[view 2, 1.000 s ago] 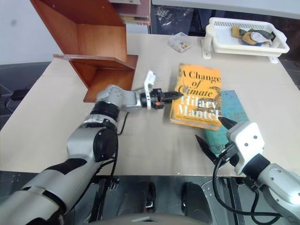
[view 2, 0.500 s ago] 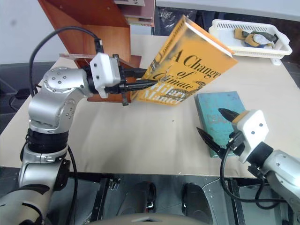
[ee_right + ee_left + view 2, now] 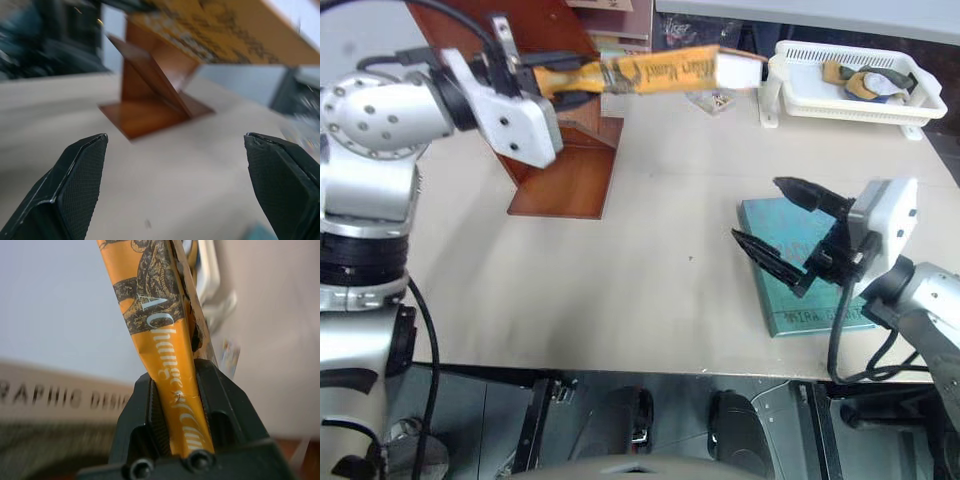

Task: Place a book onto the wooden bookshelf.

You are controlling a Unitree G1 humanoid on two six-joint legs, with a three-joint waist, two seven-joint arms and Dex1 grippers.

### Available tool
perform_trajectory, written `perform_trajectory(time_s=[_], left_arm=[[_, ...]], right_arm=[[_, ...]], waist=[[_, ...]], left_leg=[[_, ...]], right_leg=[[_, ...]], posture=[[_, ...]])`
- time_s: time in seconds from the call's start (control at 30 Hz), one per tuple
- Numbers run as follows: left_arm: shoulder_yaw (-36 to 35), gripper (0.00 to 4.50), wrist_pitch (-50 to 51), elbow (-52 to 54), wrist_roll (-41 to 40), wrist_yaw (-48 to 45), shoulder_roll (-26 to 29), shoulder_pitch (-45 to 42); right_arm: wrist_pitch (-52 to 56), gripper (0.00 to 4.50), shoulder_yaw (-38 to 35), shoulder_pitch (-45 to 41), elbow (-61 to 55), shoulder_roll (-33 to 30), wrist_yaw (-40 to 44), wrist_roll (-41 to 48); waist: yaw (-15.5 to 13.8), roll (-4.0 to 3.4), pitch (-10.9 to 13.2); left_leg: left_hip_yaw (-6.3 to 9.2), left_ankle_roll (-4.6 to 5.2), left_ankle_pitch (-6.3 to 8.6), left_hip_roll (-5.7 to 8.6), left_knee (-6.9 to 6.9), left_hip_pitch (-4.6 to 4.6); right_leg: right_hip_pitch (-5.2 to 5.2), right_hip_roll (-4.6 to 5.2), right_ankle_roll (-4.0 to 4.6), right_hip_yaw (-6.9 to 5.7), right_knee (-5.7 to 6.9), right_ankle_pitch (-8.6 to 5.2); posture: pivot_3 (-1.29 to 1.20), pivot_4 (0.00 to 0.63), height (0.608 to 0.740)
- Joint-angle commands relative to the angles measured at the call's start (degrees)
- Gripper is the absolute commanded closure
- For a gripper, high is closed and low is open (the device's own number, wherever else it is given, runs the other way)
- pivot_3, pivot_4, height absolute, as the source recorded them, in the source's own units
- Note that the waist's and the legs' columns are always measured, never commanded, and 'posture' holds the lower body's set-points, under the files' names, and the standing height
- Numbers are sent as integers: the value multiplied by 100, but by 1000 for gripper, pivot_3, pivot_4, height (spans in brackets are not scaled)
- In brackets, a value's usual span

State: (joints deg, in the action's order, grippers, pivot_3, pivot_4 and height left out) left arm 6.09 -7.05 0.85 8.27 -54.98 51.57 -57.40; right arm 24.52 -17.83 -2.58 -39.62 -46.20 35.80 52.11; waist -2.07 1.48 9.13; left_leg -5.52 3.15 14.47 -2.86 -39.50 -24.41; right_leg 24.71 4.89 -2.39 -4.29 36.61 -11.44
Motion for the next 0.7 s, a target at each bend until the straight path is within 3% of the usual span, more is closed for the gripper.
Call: perform_trajectory(time_s=[0.03,0.2,0.4,0.57,0.7], left_arm=[[-118,3608,-95,-113,140,-284,454,-87],[-430,3608,178,-136,247,-659,1340,269],[-670,3608,-457,-758,166,-832,2069,803],[-500,3608,-743,-1237,368,-581,2051,990],[-217,3608,-836,-1532,518,-298,1660,892]], right_arm=[[-136,0,14,-183,195,80,304,-44],[-205,0,141,-532,626,264,602,-120],[-344,0,408,-964,1137,456,930,-474],[-365,0,544,-1286,1237,536,996,-666],[-305,0,743,-1655,1340,636,989,-831]], waist=[[2,-1,0],[46,-3,3],[119,-5,5],[161,-10,7],[187,-15,5]], left_leg=[[-6,0,0,0,0,-1],[-21,-1,0,-3,-1,-4],[-20,-1,0,-16,0,-3],[-37,-1,0,-23,8,23],[-68,-2,1,-36,16,53]], right_leg=[[0,0,0,0,0,0],[6,0,-1,1,2,0],[9,-4,-1,0,6,-2],[9,-12,-2,31,16,-2],[5,-26,-2,58,23,-3]], posture=[[0,150,740],[0,150,740],[0,150,740],[0,150,740],[0,150,740]])
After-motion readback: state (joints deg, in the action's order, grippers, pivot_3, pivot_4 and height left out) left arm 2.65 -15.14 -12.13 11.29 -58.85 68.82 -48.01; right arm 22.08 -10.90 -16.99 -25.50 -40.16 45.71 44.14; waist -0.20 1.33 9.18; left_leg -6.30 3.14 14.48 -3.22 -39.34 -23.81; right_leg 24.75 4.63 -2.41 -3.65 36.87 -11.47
